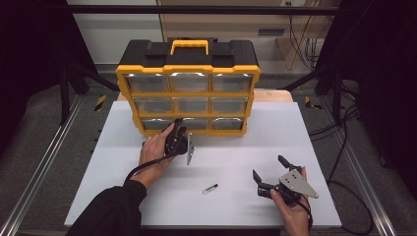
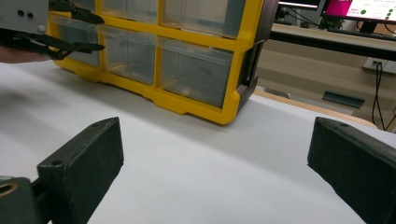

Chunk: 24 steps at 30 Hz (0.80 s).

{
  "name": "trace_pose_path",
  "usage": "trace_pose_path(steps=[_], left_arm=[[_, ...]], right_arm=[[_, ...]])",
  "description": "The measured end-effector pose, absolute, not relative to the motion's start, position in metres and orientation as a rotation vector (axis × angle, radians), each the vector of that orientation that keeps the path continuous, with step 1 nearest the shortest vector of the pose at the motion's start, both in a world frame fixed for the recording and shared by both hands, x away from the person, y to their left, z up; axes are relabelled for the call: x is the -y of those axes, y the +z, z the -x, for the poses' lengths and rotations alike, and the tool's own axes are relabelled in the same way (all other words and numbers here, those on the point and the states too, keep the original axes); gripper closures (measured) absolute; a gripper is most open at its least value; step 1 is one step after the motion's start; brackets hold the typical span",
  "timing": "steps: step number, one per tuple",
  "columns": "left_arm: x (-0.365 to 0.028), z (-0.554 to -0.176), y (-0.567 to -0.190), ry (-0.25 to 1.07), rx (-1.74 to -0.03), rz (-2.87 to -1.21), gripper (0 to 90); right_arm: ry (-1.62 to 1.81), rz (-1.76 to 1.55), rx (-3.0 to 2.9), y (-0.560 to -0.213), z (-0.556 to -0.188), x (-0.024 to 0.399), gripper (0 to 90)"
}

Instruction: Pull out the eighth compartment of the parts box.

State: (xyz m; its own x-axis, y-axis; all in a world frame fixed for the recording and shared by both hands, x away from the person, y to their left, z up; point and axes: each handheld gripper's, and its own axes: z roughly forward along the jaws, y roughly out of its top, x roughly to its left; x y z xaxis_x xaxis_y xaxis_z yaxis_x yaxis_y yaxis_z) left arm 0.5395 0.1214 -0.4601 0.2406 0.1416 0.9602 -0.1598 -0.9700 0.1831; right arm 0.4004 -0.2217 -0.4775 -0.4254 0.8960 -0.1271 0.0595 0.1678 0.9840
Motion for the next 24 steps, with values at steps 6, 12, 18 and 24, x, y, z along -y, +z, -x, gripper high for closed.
trace_pose_path(steps=[6, 12, 18, 24], left_arm=[[-0.118, -0.543, -0.462, 1.821, 0.045, -2.288, 56.6], [-0.115, -0.544, -0.462, 1.831, 0.046, -2.292, 57.1], [-0.113, -0.545, -0.464, 1.844, 0.076, -2.289, 58.2], [-0.110, -0.546, -0.467, 1.883, 0.103, -2.262, 60.7]], right_arm=[[1.351, -0.923, -1.673, -0.478, -0.401, 0.221, 3.9], [1.346, -0.923, -1.675, -0.479, -0.401, 0.222, 4.0], [1.345, -0.920, -1.677, -0.479, -0.401, 0.221, 4.0], [1.339, -0.923, -1.678, -0.480, -0.401, 0.222, 4.0]])
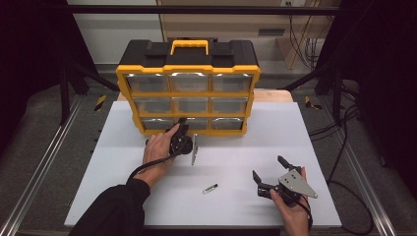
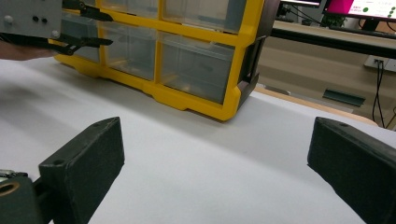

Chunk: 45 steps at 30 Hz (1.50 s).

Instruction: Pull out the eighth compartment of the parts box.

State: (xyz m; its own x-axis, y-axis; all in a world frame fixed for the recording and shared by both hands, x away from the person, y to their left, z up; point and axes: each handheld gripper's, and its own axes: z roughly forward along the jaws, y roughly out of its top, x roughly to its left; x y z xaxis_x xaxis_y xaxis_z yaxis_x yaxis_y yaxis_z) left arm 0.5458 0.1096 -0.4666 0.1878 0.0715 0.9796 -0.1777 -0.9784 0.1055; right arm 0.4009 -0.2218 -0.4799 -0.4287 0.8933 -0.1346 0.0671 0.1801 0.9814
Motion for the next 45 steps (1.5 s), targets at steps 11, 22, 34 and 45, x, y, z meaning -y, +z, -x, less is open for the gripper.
trace_pose_path(steps=[11, 22, 34, 45], left_arm=[[-0.108, -0.548, -0.471, 1.965, 0.088, -2.234, 65.4], [-0.107, -0.548, -0.474, 2.031, 0.131, -2.219, 69.5], [-0.105, -0.548, -0.476, 2.096, 0.157, -2.207, 76.1], [-0.106, -0.543, -0.474, 2.083, 0.139, -2.215, 76.9]], right_arm=[[1.334, -0.928, -1.677, -0.480, -0.401, 0.223, 4.1], [1.335, -0.935, -1.673, -0.479, -0.400, 0.224, 4.0], [1.335, -0.937, -1.672, -0.479, -0.400, 0.225, 4.0], [1.334, -0.941, -1.668, -0.479, -0.400, 0.226, 4.0]])
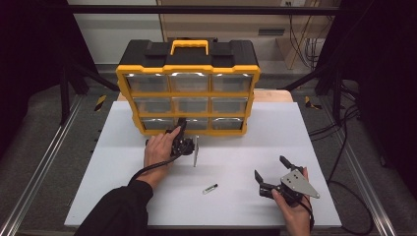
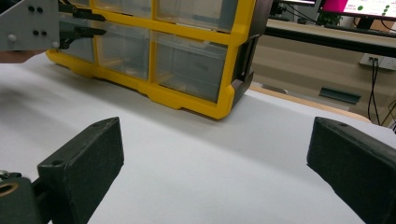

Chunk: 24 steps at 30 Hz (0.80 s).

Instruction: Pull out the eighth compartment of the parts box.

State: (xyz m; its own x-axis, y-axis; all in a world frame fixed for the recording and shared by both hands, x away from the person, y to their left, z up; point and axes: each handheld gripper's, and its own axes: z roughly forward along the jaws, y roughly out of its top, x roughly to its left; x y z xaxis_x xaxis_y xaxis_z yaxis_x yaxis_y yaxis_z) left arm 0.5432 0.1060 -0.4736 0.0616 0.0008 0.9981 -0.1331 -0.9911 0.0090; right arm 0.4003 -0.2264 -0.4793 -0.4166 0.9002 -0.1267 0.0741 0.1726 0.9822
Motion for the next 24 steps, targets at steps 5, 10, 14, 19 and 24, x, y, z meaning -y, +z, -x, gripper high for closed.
trace_pose_path(steps=[5, 10, 14, 19, 24], left_arm=[[-0.107, -0.538, -0.474, 2.073, 0.134, -2.211, 76.7], [-0.107, -0.533, -0.473, 2.065, 0.124, -2.215, 76.7], [-0.107, -0.527, -0.473, 2.056, 0.110, -2.210, 76.5], [-0.107, -0.523, -0.472, 2.037, 0.062, -2.209, 76.2], [-0.108, -0.522, -0.472, 2.024, 0.047, -2.213, 76.4]], right_arm=[[1.333, -0.940, -1.668, -0.479, -0.400, 0.226, 4.1], [1.331, -0.935, -1.672, -0.479, -0.400, 0.226, 4.3], [1.333, -0.933, -1.673, -0.479, -0.400, 0.225, 4.3], [1.334, -0.942, -1.669, -0.478, -0.400, 0.226, 4.5], [1.336, -0.947, -1.673, -0.478, -0.400, 0.228, 4.8]])
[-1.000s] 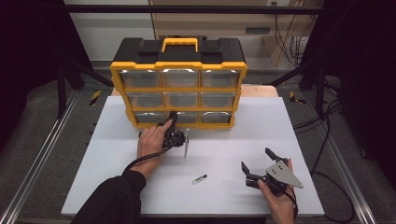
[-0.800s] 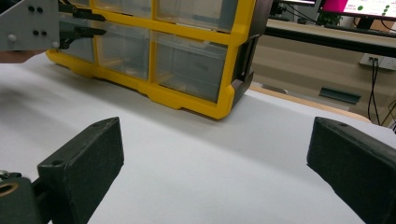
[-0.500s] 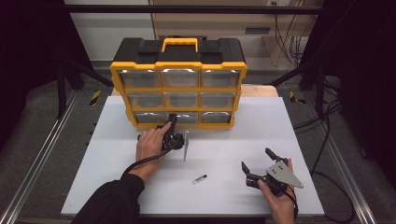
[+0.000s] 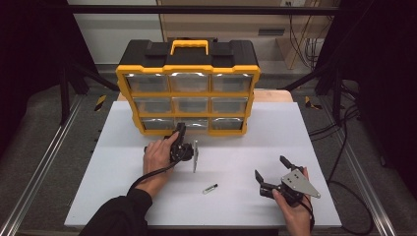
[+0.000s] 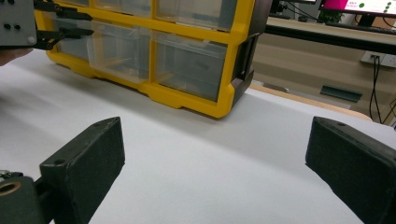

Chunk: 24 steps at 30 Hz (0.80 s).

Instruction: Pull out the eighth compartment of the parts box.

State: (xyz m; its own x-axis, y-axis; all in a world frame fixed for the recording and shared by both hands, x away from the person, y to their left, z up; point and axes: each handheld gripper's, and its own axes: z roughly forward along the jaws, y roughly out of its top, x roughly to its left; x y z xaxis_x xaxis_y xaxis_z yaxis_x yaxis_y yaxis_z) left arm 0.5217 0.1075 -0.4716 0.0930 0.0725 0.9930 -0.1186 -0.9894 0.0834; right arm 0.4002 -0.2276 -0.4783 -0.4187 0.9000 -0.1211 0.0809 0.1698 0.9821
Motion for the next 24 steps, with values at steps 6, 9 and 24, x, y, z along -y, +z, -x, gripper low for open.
trace_pose_path(steps=[6, 9, 24], left_arm=[[-0.1078, -0.5200, -0.4718, 2.027, 0.053, -2.212, 76.7], [-0.1078, -0.5195, -0.4715, 2.024, 0.052, -2.214, 76.7], [-0.1082, -0.5192, -0.4712, 2.024, 0.063, -2.217, 76.8]], right_arm=[[1.333, -0.944, -1.680, -0.4787, -0.4002, 0.2274, 4.9], [1.334, -0.944, -1.676, -0.4785, -0.4003, 0.2279, 4.8], [1.343, -0.947, -1.671, -0.4785, -0.4004, 0.2291, 4.8]])
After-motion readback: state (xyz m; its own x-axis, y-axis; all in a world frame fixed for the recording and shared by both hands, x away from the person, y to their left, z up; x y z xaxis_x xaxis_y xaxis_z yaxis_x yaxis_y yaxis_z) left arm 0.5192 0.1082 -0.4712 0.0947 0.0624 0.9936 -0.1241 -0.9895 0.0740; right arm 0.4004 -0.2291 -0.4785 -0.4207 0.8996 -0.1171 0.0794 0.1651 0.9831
